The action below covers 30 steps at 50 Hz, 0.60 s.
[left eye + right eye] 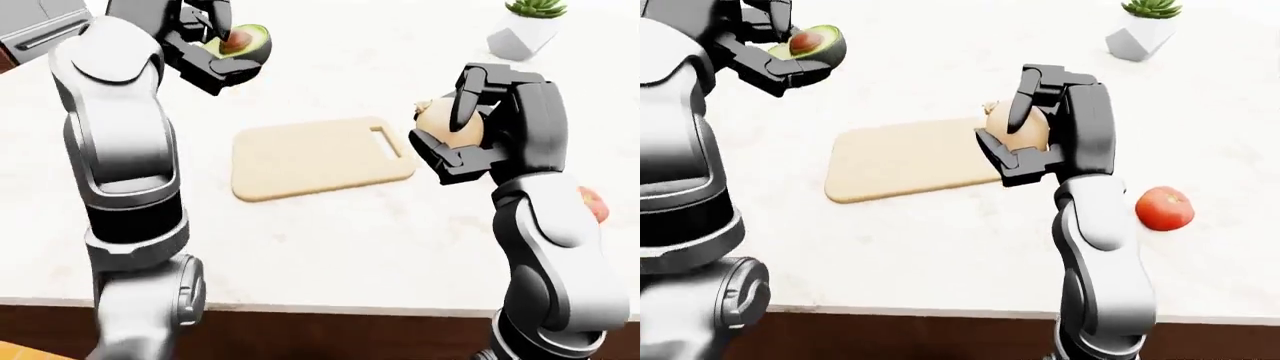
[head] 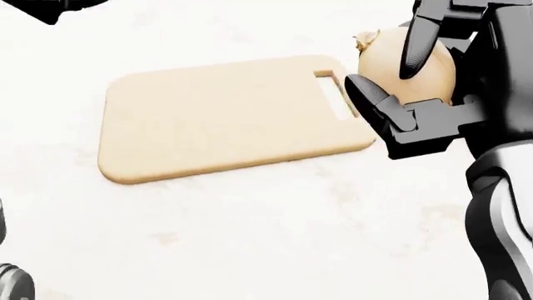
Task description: Place the avocado, onion, tomato and bell pepper on the cutting board.
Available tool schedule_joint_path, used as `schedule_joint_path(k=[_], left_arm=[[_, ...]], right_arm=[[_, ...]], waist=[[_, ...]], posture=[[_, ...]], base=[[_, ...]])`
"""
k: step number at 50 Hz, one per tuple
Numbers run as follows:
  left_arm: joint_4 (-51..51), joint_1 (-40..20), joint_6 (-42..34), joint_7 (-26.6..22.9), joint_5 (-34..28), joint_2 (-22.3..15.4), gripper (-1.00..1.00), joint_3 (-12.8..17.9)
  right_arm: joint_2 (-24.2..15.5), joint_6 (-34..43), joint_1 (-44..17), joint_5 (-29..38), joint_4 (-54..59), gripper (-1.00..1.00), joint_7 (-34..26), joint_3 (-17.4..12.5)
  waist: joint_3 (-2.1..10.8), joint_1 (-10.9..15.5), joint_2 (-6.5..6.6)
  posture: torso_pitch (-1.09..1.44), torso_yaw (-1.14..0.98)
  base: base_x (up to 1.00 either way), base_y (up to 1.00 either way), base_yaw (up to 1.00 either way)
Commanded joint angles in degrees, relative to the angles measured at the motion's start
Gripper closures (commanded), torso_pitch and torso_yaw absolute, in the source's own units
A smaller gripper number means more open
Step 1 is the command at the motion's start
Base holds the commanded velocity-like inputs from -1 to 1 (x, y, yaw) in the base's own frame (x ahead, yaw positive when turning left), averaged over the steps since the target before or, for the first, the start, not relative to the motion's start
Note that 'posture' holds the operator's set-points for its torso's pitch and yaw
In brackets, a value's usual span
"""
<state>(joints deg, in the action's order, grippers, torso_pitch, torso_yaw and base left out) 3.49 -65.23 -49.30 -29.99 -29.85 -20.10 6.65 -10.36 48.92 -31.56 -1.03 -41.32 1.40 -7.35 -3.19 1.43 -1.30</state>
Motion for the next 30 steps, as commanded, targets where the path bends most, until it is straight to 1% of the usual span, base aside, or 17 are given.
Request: schedule_joint_path(k=[1, 2, 4, 5, 7, 9, 11, 12, 14, 18, 20, 21, 24, 25, 26, 30], left_arm=[[-1.67, -2.0, 4.91, 2.39, 2.81, -0.14, 1.0, -0.45], [-5.43, -2.74, 7.32, 3.79, 3.81, -0.09, 1.0, -0.35], [-8.78, -4.38, 9.14, 4.9, 5.21, -0.21, 1.0, -0.32], [-10.74, -4.82, 10.38, 5.54, 5.48, -0.48, 1.0, -0.63], [-14.28, -6.31, 12.37, 6.4, 6.63, -0.35, 1.0, -0.76], [-17.41, -7.27, 14.36, 7.16, 7.42, -0.27, 1.0, -0.93], [-23.09, -8.73, 18.01, 8.71, 8.34, -0.17, 1.0, -0.99], [-25.84, -9.16, 19.9, 9.19, 8.83, -0.07, 1.0, -1.13], [-31.83, -10.56, 23.55, 10.62, 9.74, 0.12, 1.0, -1.1], [-40.22, -13.05, 28.51, 12.6, 10.73, 0.05, 1.0, -1.3], [-44.84, -14.33, 31.21, 13.56, 11.47, 0.13, 1.0, -1.16], [-47.1, -14.71, 32.69, 14.25, 11.36, 0.13, 1.0, -1.44], [-51.25, -14.93, 35.41, 15.36, 11.91, 0.58, 1.0, -1.53], [-52.31, -15.04, 36.14, 15.75, 11.95, 0.74, 1.0, -1.64], [-53.27, -14.87, 36.75, 15.97, 12.02, 1.05, 1.0, -1.78], [-58.0, -14.91, 40.08, 17.25, 12.55, 2.12, 1.0, -1.89]], right_arm=[[-0.42, -2.02, -1.52, 0.35, -1.22, 1.0, 0.62, -0.57], [-0.41, -2.49, -1.18, 0.32, -1.04, 1.0, 0.62, -0.65], [-0.88, -0.81, -2.61, 0.0, -1.25, 1.0, 0.67, -1.03], [-0.69, -2.17, -1.47, 0.08, -1.03, 1.0, 0.71, -0.85], [-1.02, -1.3, -2.41, -0.08, -0.71, 1.0, 0.85, -1.11], [-0.52, -3.45, -0.42, 0.25, -0.64, 1.0, 0.94, -0.49], [-0.55, -3.56, -0.39, 0.32, -0.5, 1.0, 0.82, -0.67], [-0.92, -2.07, -1.68, 0.23, -0.64, 1.0, 0.8, -0.9], [-0.69, -3.28, -0.21, 0.52, -0.89, 1.0, 0.81, -0.54], [-1.12, -1.73, -1.07, 0.43, -1.54, 1.0, 0.53, -1.15], [-1.21, -1.38, -1.25, 0.57, -1.73, 1.0, 0.59, -0.96], [-0.86, -2.93, 0.26, 0.79, -1.66, 1.0, 0.6, -0.68], [-0.61, -3.28, 0.82, 1.02, -1.94, 1.0, 0.45, -0.66], [-0.99, -1.61, -0.76, 0.97, -1.98, 1.0, 0.41, -0.91], [-1.11, -1.09, -1.09, 0.94, -2.13, 1.0, 0.36, -1.0], [-1.03, -1.53, -0.85, 1.17, -1.87, 1.0, 0.41, -0.78]], waist=[[1.14, -0.1, -0.15], [1.18, -0.15, -0.03], [1.33, -0.21, 0.08], [1.46, -0.27, 0.11], [1.57, -0.45, 0.19], [1.64, -0.63, 0.2], [1.69, -0.7, 0.15], [1.76, -0.71, 0.1], [1.96, -0.73, 0.02], [2.29, -0.66, 0.0], [2.48, -0.71, -0.06], [2.54, -0.71, -0.1], [2.73, -0.72, -0.18], [2.83, -0.75, -0.2], [2.94, -0.74, -0.2], [3.08, -0.73, -0.12]], posture=[[0.0, 0.0], [0.0, 0.0], [0.0, 0.0], [0.0, 0.0], [0.0, 0.0], [0.0, 0.0], [0.0, 0.0], [0.0, 0.0], [0.0, 0.0], [0.0, 0.0], [0.0, 0.0], [0.0, 0.0], [0.0, 0.0], [0.0, 0.0], [0.0, 0.0], [0.0, 0.0]], base=[[0.0, 0.0, 0.0], [0.0, 0.0, 0.0], [0.0, 0.0, 0.0], [0.0, 0.0, 0.0], [0.0, 0.0, 0.0], [0.0, 0.0, 0.0], [0.0, 0.0, 0.0], [0.0, 0.0, 0.0], [0.0, 0.0, 0.0], [0.0, 0.0, 0.0], [0.0, 0.0, 0.0], [0.0, 0.0, 0.0], [0.0, 0.0, 0.0], [0.0, 0.0, 0.0], [0.0, 0.0, 0.0], [0.0, 0.0, 0.0]])
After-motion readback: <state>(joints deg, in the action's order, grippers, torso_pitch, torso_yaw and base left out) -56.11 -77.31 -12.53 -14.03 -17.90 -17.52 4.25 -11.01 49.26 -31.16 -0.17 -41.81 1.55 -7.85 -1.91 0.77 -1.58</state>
